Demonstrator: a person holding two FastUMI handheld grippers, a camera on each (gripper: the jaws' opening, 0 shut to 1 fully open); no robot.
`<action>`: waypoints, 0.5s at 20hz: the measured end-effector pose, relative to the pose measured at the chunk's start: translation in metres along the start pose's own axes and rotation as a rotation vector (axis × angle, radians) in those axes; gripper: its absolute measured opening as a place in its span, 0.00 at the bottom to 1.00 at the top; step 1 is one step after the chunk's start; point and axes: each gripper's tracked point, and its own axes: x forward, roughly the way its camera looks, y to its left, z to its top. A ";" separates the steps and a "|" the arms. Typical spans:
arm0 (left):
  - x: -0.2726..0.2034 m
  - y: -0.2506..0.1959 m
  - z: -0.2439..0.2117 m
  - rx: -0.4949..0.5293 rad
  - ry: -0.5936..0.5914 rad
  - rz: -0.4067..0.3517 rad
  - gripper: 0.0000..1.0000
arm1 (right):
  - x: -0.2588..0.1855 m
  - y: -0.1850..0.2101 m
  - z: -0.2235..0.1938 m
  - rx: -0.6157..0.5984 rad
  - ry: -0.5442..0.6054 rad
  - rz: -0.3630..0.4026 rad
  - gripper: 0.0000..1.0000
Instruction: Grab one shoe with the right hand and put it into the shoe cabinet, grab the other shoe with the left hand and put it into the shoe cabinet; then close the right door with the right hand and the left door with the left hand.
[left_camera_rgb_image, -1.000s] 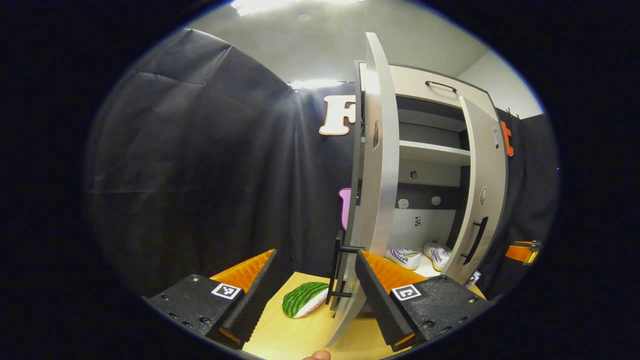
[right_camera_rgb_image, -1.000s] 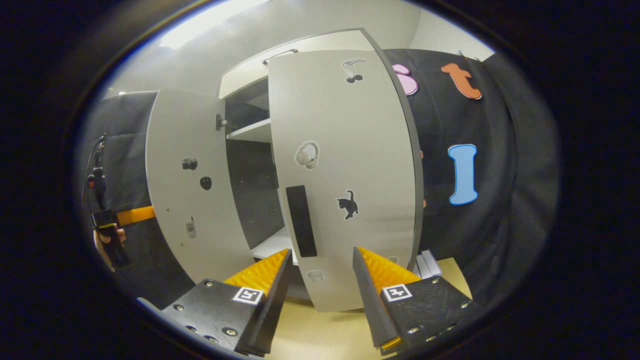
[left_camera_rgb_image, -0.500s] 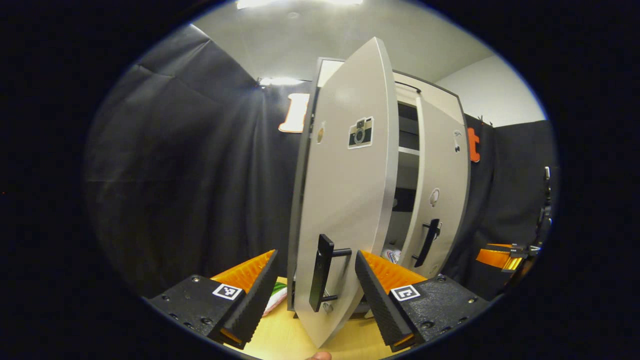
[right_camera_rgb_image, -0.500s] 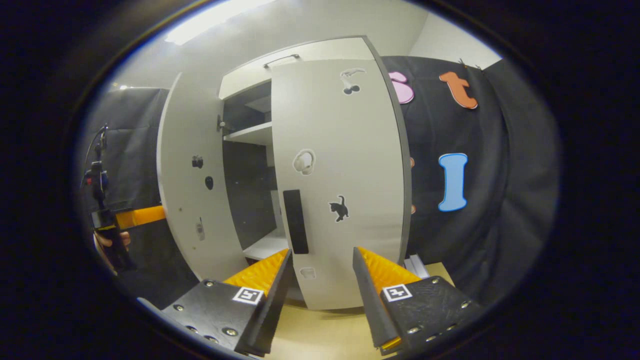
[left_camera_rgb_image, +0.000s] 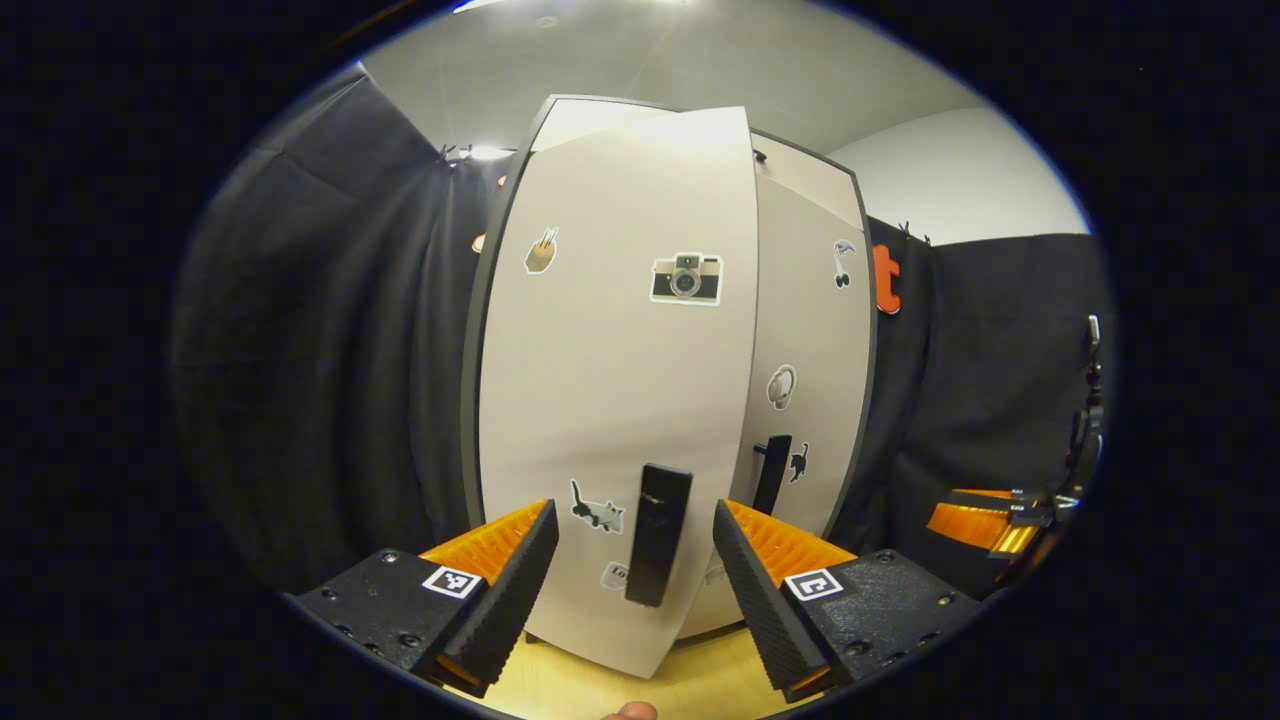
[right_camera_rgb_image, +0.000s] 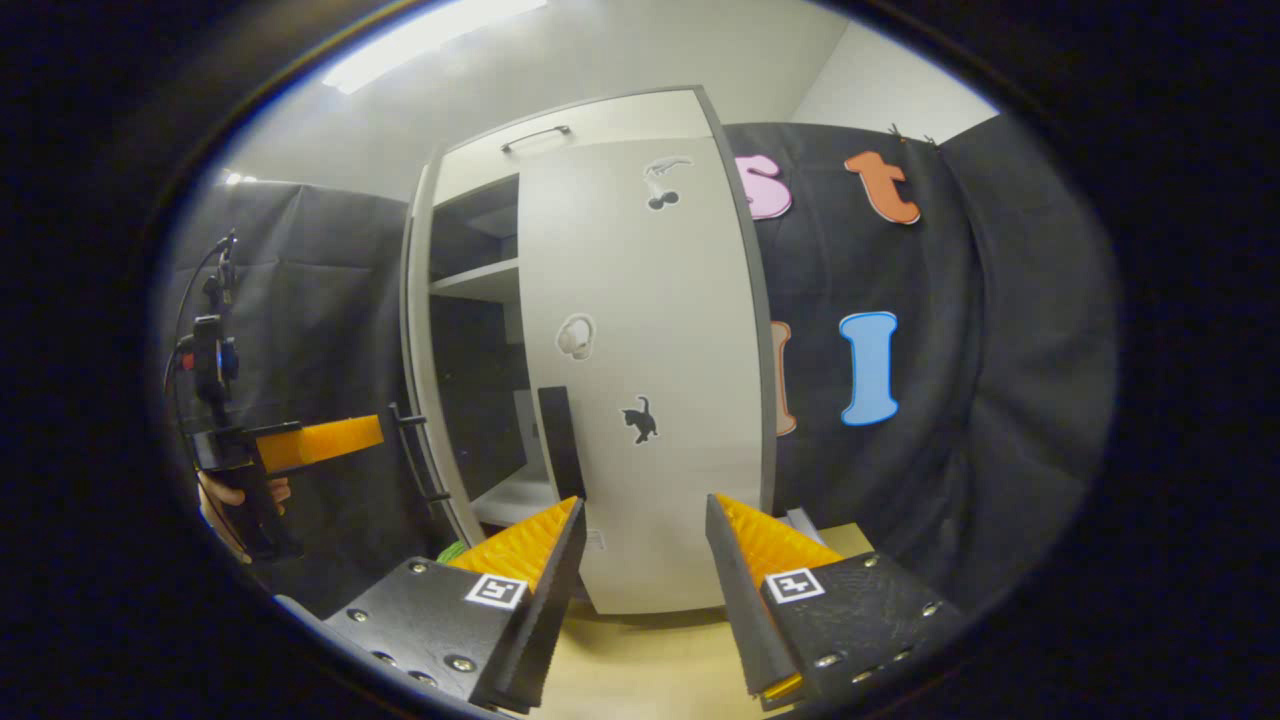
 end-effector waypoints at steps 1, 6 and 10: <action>0.000 -0.003 0.001 0.010 -0.003 0.002 0.95 | -0.002 -0.004 0.003 -0.002 -0.007 -0.012 0.67; 0.001 -0.007 0.003 0.013 -0.008 0.005 0.95 | -0.004 -0.017 0.014 0.003 -0.038 -0.060 0.67; -0.001 0.003 0.001 0.011 -0.003 0.040 0.95 | -0.001 -0.017 0.021 0.020 -0.058 -0.065 0.71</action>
